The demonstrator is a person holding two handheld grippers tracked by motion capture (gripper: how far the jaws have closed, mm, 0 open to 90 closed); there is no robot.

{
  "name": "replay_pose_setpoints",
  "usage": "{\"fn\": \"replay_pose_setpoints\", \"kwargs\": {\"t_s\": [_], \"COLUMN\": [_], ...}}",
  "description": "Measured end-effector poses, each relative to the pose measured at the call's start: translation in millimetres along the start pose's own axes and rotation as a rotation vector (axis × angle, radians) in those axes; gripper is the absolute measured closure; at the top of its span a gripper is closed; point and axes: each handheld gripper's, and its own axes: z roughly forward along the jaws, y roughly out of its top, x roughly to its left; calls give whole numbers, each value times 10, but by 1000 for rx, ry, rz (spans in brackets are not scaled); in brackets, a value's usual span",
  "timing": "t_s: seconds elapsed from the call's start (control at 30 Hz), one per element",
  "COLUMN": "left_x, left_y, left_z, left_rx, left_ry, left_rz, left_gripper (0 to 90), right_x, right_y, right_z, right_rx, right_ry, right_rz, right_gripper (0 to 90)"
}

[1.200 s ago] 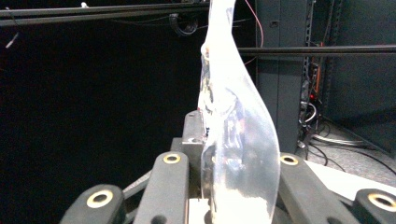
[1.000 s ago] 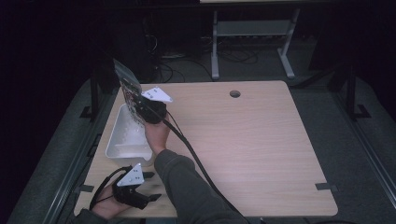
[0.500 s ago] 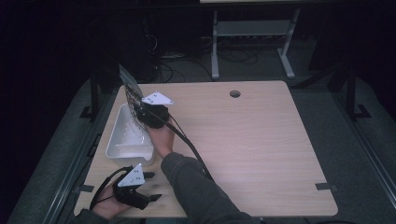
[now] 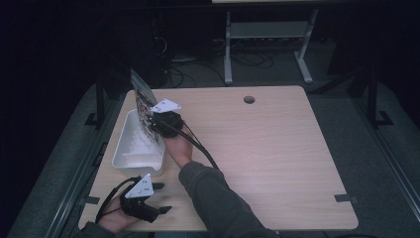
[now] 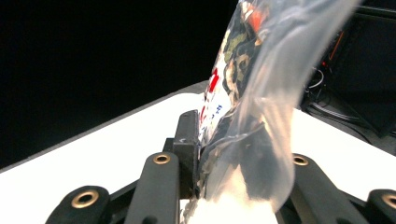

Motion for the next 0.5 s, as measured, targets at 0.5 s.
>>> {"fn": "replay_pose_setpoints", "kwargs": {"t_s": [0.5], "left_x": [12], "left_y": [-6], "left_z": [7], "left_rx": [1], "left_ry": [2], "left_rz": [-7], "left_gripper": [232], "right_x": [-31], "right_y": [-17], "right_z": [0], "right_rx": [17], "right_ry": [-14], "right_rz": [15], "right_gripper": [684]}}
